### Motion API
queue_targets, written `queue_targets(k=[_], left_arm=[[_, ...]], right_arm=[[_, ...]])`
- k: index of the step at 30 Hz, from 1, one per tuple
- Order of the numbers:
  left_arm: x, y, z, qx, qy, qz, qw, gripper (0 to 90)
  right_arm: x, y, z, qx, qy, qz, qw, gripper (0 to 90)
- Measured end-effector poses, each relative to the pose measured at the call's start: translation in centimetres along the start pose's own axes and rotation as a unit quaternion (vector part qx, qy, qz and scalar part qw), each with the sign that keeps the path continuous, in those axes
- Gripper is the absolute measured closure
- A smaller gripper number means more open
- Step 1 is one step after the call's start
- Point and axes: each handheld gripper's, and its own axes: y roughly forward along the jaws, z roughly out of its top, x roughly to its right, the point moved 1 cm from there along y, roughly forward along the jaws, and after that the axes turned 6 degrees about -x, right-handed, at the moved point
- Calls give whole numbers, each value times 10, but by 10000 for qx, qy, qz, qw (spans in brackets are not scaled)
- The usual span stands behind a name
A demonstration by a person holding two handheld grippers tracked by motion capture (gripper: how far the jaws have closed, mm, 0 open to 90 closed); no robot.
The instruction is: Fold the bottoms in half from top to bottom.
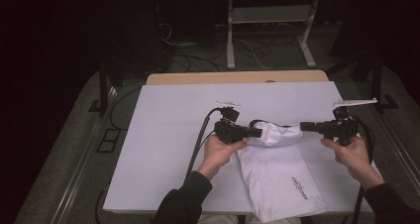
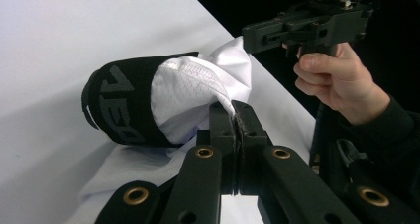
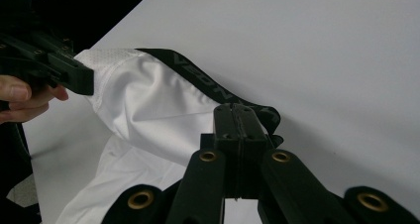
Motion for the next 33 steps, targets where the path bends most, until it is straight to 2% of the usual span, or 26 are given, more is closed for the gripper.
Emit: queue_targets(k=[7, 11, 18, 25, 33], left_arm=[[3, -2, -10, -12, -15, -83, 10000, 874], [7, -1, -14, -82, 29, -173, 9998, 874], [15, -5, -19, -153, 159, -193, 9996, 874], [18, -2, -28, -200, 152, -297, 9992, 874], [27, 2, -37, -272, 249, -472, 9982, 874]], right_arm=[[-4, -2, -10, -70, -25, 57, 10000, 885], [-9, -3, -12, -99, -83, 86, 9999, 885], [-14, -5, -18, -102, -107, 123, 9998, 885], [-18, -8, -27, -147, -125, 143, 9997, 885], [-21, -13, -37, -177, -118, 200, 9996, 885]])
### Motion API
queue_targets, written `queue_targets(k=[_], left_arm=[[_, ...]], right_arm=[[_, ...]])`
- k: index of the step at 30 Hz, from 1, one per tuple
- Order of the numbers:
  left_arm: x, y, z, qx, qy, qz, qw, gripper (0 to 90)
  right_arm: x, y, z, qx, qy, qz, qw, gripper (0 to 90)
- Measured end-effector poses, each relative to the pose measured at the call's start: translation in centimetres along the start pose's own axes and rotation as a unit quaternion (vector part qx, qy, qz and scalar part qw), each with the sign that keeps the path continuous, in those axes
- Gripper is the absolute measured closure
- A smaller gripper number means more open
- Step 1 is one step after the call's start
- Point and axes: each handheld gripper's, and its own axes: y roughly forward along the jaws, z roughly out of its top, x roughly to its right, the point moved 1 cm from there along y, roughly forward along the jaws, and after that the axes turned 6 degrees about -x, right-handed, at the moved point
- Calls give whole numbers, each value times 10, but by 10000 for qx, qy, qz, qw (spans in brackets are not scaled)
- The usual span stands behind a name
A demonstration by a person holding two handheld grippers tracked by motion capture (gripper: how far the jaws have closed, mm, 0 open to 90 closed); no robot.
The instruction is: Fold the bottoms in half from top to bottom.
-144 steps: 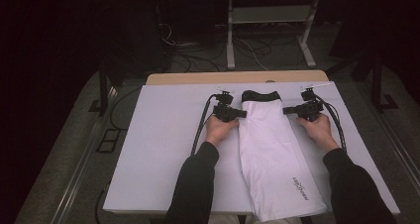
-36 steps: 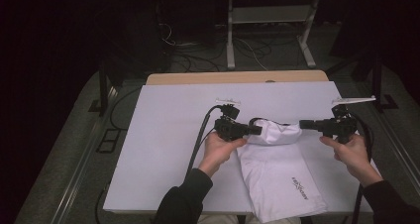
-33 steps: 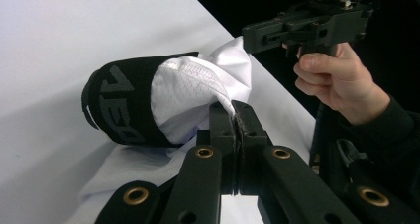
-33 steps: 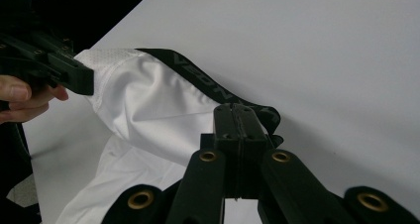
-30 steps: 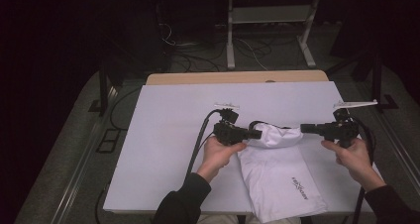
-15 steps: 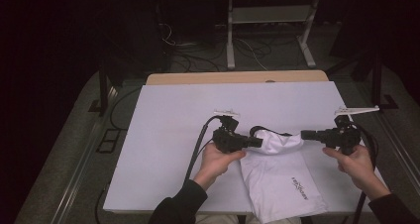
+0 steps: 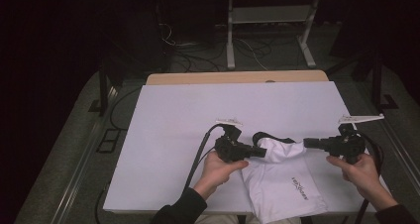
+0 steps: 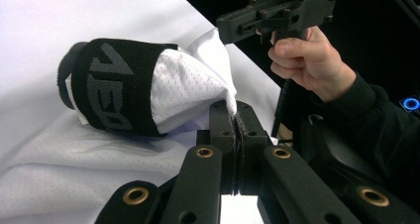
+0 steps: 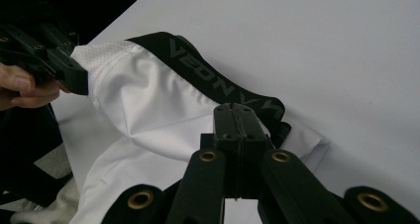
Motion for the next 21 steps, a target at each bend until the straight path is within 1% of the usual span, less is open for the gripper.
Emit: queue_targets(k=[2, 7, 9, 13, 16, 21], left_arm=[[1, 1, -3, -21, 4, -41, 10000, 874], [3, 5, -10, -71, 0, -117, 9999, 874], [4, 6, -13, -63, -21, -158, 9999, 874], [5, 10, -18, -123, -10, -205, 9997, 874], [6, 13, -23, -124, -43, -261, 9996, 874], [6, 21, -33, -198, -121, -349, 9991, 874]], right_arm=[[-1, -1, -2, 10, -6, 5, 10000, 885], [-2, -1, -9, -80, -3, 27, 10000, 885], [-2, -1, -12, -96, 24, 27, 9999, 885], [-1, -1, -16, -142, 64, 30, 9999, 885], [-2, -1, -18, -175, 49, 16, 9998, 885], [-1, 0, -23, -249, 64, -16, 9997, 885]])
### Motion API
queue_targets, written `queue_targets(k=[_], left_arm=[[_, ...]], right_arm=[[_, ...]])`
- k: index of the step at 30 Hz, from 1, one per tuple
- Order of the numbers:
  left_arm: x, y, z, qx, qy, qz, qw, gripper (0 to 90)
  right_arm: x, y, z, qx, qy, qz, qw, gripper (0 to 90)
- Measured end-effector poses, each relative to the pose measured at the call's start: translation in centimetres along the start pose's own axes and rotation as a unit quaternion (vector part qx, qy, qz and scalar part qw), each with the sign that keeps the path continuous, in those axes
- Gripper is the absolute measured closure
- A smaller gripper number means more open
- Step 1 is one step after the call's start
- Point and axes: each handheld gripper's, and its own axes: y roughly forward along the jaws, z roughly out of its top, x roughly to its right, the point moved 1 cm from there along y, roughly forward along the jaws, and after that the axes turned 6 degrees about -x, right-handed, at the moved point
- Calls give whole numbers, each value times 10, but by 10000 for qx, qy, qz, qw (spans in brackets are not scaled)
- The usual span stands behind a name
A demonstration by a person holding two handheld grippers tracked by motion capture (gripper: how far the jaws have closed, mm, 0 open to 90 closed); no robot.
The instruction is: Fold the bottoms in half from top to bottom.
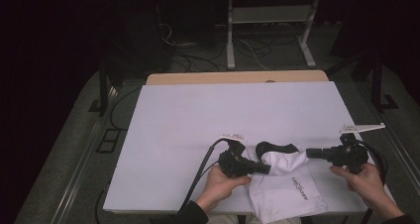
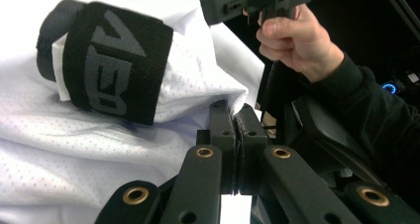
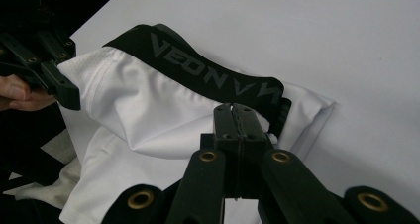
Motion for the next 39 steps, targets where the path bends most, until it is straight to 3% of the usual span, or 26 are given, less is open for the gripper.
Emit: queue_targets(k=[17, 27, 33, 39], left_arm=[[-7, 10, -19, -258, -92, 4, 9996, 874], [-12, 11, -27, -349, -155, 59, 9993, 873], [-14, 11, -29, -373, -171, 129, 9991, 873], [-18, 12, -31, -374, -237, 162, 9989, 873]], right_arm=[[-2, 3, -18, -396, 85, 49, 9992, 884], [1, 7, -27, -750, 174, 242, 9967, 863], [3, 8, -22, -805, 222, 328, 9960, 609], [7, 9, -4, -694, 221, 392, 9966, 443]])
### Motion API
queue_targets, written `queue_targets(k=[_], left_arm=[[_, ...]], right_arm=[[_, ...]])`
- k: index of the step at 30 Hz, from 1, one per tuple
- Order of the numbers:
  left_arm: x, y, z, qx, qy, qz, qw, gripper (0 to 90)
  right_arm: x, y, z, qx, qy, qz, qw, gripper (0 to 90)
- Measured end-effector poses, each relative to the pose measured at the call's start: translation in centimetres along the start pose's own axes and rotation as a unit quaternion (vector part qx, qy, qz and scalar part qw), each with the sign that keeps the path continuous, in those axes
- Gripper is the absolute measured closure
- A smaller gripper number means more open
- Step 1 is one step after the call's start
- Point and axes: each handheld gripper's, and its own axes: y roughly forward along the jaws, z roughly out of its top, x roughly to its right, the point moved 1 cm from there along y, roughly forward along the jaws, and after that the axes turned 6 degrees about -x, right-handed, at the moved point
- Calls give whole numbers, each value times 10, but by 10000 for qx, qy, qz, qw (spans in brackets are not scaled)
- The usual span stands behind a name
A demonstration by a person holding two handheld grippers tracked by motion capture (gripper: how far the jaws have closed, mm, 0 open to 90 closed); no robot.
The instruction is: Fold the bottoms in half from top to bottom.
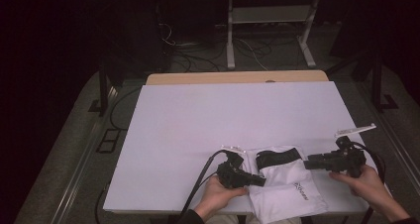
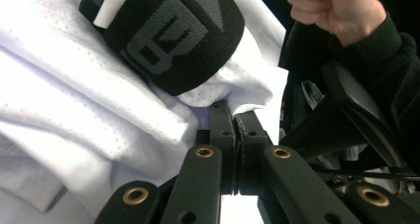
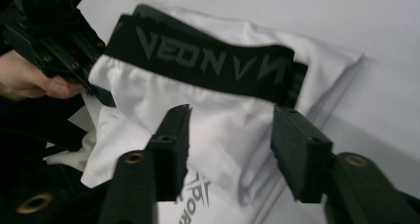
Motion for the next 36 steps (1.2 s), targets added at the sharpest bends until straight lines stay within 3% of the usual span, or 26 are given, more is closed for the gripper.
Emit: queue_targets(k=[4, 13, 31, 36], left_arm=[[-1, -1, -1, 40, -26, 3, 10000, 873], [-2, -1, -3, 64, -47, -19, 10000, 873], [-4, 0, -3, 110, -68, -60, 9999, 871], [-4, 1, -3, 101, -64, -56, 9999, 871]], right_arm=[[6, 4, 14, -16, 85, 102, 9999, 408], [15, 19, 31, -169, 161, 58, 9997, 392], [25, 34, 37, -415, 295, 42, 9987, 390], [28, 41, 38, -589, 395, 64, 9975, 384]])
